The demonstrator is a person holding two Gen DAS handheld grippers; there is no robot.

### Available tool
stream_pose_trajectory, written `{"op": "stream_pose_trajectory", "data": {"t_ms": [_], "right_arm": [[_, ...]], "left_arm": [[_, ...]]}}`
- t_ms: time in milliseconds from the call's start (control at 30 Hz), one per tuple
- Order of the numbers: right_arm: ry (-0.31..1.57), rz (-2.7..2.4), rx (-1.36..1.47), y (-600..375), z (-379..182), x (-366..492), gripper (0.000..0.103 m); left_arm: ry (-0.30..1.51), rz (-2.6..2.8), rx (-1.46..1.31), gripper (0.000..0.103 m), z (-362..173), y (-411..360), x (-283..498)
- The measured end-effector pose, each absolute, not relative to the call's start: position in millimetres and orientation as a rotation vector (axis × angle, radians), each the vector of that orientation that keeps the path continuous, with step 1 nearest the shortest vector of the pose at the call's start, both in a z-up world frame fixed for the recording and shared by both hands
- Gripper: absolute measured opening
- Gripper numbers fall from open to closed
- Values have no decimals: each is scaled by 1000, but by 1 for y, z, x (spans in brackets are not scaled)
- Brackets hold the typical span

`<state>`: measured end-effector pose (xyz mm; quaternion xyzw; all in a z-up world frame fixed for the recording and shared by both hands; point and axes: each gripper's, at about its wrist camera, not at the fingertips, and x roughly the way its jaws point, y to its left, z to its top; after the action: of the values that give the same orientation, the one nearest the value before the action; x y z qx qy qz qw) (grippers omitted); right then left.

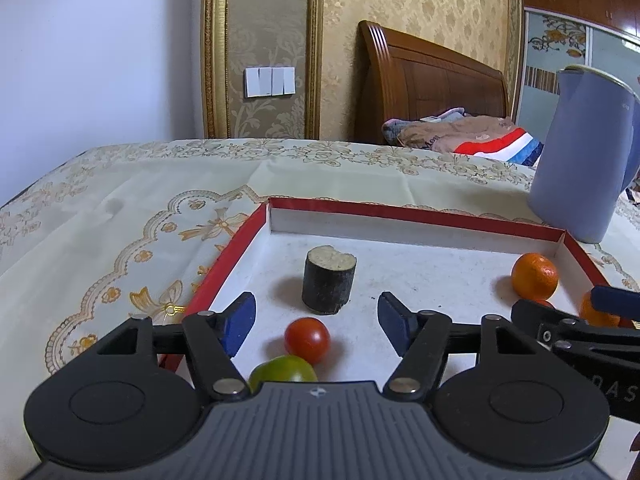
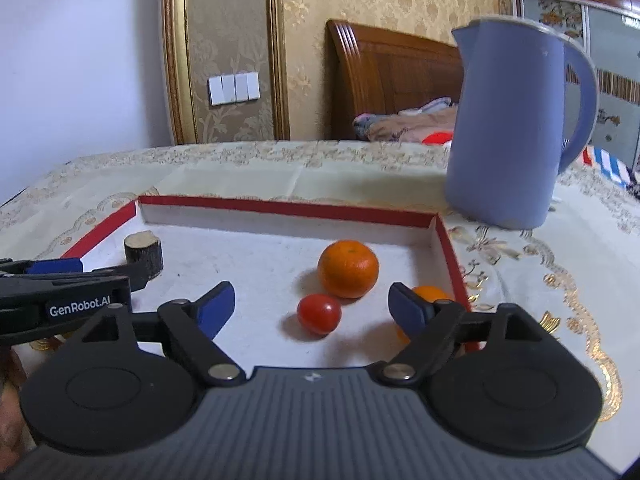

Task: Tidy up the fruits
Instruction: 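Lift both open grippers out of the tray toward the remaining fruits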

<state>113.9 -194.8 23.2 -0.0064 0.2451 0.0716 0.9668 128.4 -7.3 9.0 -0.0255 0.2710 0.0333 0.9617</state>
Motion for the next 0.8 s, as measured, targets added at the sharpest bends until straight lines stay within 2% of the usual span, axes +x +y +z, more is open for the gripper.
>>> {"op": "stream_pose_trajectory", "data": {"t_ms": [33, 67, 167, 267, 800], "right_arm": [[477, 133, -16, -195, 25, 110, 97], [458, 120, -20, -195, 26, 108, 99], [420, 114, -18, -199, 31, 98, 100], [442, 127, 0, -202, 31, 95, 100], [500, 101, 127, -230, 22, 79, 103]], "left_arm": [[548, 66, -57, 67, 9, -6, 127], [546, 66, -62, 67, 10, -5, 125], [536, 60, -80, 67, 11, -3, 117], [537, 56, -95, 74, 11, -1, 110], [501, 40, -38, 76, 9, -3, 68]]}}
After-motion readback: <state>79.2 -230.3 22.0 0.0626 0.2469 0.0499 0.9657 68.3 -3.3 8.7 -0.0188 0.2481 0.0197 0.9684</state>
